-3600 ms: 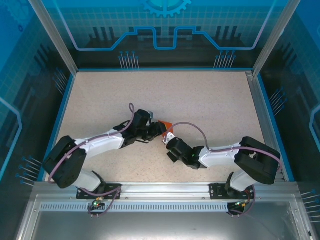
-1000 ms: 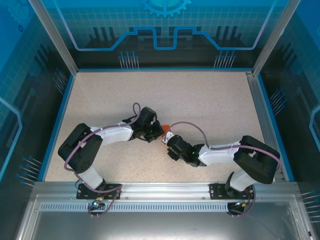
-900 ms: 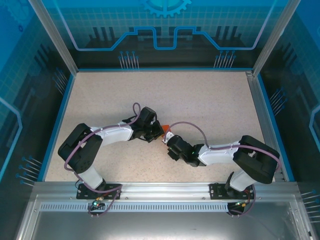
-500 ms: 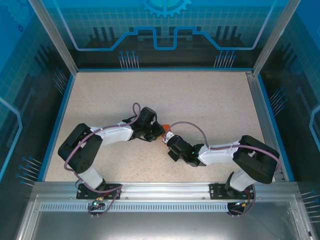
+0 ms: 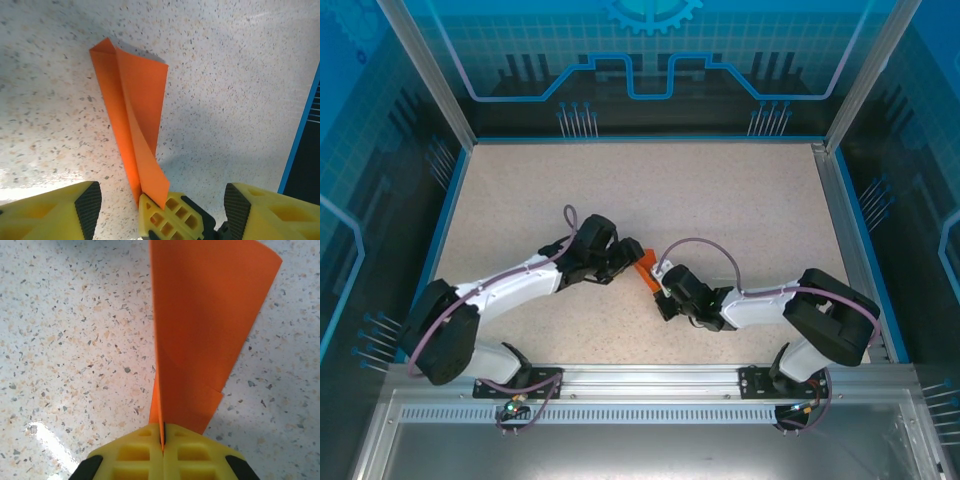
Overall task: Fold a paper plane with a square sheet of paper (pick it up from the middle)
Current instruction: Fold the wing for the fifth time at the center of the table.
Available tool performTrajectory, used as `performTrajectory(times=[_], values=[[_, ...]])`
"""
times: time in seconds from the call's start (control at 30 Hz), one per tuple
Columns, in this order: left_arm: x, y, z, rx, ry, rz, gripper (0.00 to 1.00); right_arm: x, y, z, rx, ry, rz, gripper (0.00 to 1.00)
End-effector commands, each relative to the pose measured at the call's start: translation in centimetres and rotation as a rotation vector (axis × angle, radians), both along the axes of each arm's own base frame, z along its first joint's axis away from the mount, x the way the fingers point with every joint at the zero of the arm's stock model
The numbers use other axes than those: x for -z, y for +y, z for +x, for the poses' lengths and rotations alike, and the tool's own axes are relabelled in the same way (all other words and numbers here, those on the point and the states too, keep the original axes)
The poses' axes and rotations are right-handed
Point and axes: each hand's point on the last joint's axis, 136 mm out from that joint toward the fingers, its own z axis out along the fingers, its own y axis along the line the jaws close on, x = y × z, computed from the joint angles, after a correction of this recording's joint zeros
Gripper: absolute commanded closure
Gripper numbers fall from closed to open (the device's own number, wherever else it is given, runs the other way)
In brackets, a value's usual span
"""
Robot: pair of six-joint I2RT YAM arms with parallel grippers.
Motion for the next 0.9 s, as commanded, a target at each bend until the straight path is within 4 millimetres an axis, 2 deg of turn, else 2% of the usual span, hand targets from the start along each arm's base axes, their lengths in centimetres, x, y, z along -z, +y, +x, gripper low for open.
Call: performTrajectory(times=[0.0,0.27,0.53,0.73,0.87], values=[[0.8,2.1,-0.9,-0.023,0.008,0.083,0.31,-0.2,0.9,-0.1,0.005,0.054,0.118,0.99],[1.3,1.8,-1.7,0.0,0.021,0.053,0.32,0.8,0.2,0.1,0.049,0.143,0.195,0.96],[1.2,0.5,-1.7,0.046,0.018,0.012,0.33,1.7,0.4,-0.1,0.058,0.236,0.243,0.94],[1.2,-0.5,-1.5,0.077,0.013,-0.021,0.34,2.0,0.5,-0.2,0.065,0.373,0.325,0.93],[1.4,-1.3,-1.5,0.102,0.019,-0.049,0.36,3.0,0.3,-0.2,0.099,0.477,0.354,0.93]])
